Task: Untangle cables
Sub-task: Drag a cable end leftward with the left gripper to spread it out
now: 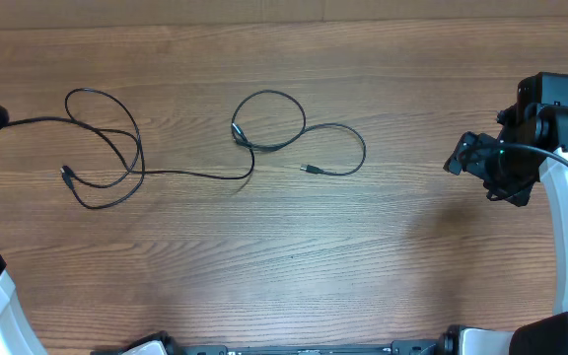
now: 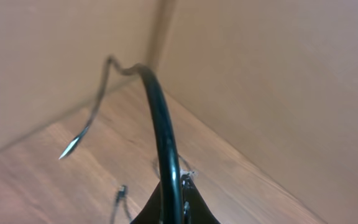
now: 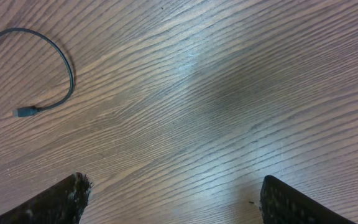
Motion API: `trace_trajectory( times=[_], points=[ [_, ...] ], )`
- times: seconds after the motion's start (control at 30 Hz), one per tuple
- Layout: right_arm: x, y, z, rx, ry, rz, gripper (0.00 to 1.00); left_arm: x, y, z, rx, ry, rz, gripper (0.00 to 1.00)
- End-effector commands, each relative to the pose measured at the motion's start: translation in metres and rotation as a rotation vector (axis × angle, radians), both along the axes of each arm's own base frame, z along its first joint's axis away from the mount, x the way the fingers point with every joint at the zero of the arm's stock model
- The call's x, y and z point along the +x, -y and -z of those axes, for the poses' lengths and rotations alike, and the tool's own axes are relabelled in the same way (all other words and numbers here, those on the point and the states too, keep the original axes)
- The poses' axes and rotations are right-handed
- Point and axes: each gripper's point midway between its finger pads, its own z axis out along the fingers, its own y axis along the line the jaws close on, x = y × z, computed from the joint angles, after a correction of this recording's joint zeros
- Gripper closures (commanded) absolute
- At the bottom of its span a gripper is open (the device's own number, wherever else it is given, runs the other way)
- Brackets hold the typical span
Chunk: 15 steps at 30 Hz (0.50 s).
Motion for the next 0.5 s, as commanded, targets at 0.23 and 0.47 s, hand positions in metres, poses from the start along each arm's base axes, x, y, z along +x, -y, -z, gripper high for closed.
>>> trace_trajectory(
  times=[0.23,0.47],
  points=[
    [0.0,-0.001,0.0,0.006,0.005,-0.001,0.13,0.055,-0.042,0.08,-0.031,-0.28,-0.091,0.84],
    [0.001,-0.001,0.0,0.005,0.006,-0.001,0.13,0.101,-0.031,0.159,-0.19,-0.457,0.047,0.65]
  ],
)
